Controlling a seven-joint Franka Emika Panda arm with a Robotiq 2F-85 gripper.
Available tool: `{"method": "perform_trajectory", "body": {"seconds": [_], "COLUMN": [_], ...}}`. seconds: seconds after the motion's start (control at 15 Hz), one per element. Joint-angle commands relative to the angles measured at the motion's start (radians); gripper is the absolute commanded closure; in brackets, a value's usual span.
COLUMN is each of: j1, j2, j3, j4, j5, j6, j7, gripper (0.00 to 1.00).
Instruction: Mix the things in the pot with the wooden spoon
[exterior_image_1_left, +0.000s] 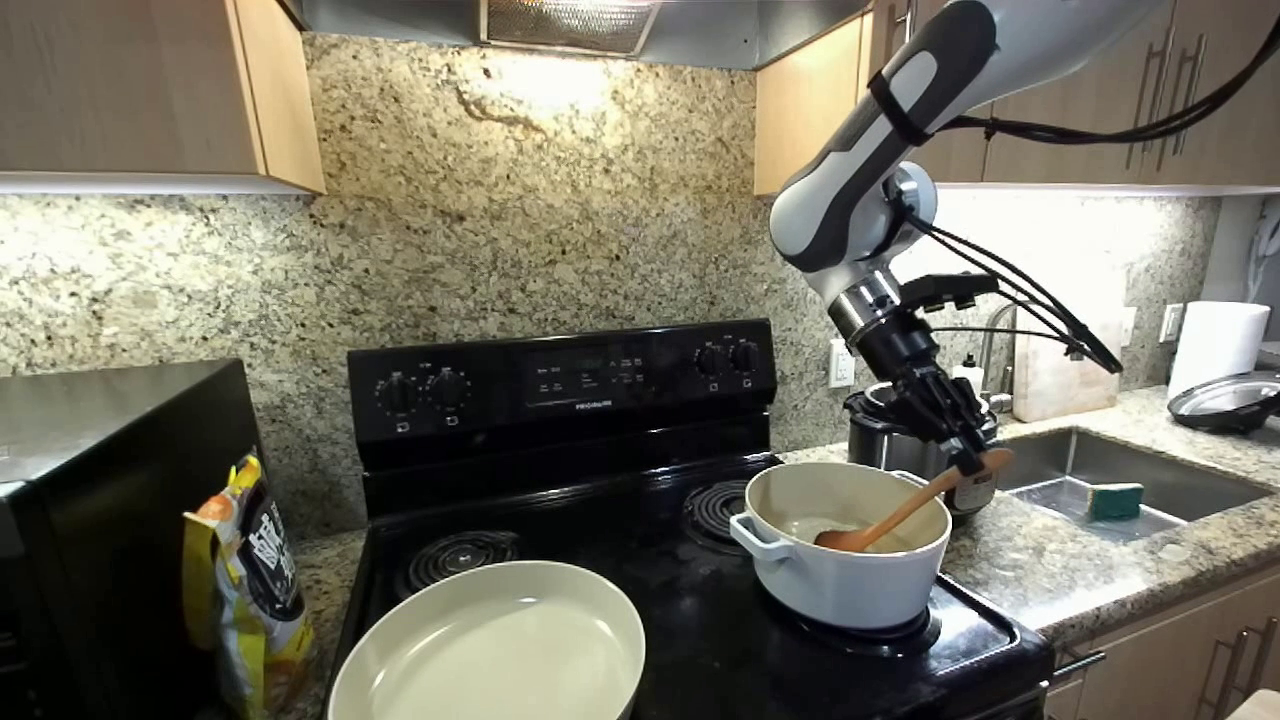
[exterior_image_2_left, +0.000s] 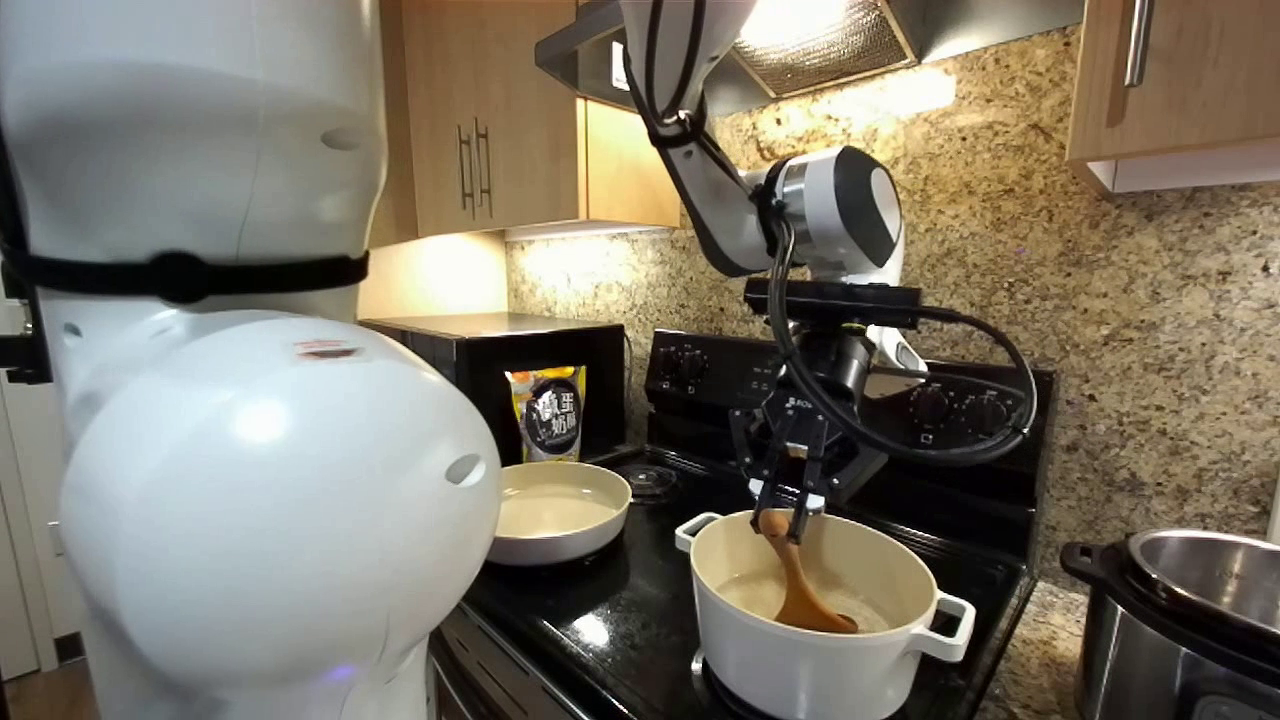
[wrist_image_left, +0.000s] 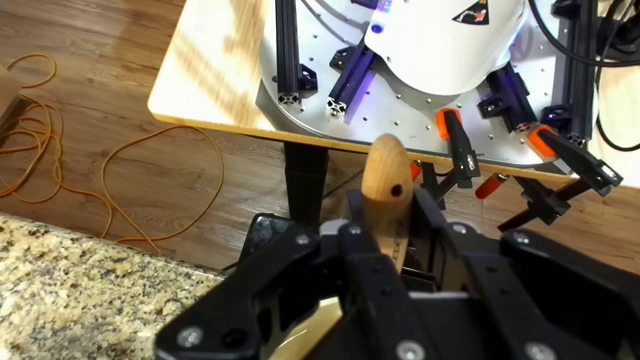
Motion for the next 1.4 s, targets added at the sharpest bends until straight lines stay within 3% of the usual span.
{"method": "perform_trajectory", "body": {"seconds": [0.0, 0.47, 1.0, 1.33], "j1": [0.028, 0.058, 0.010, -0.022], "j2": [-0.080, -0.050, 0.052, 0.053], "j3": [0.032, 0.056, 0.005, -0.025], "j4": [-0.051, -0.016, 0.022, 0.012], "j5": [-0.038, -0.039, -0.034, -0.041], "j6": [-0.023, 0.000, 0.006, -0.007], "j7": [-0.028, -0.003, 0.002, 0.019], "gripper": [0.93, 0.93, 0.93, 0.93]}}
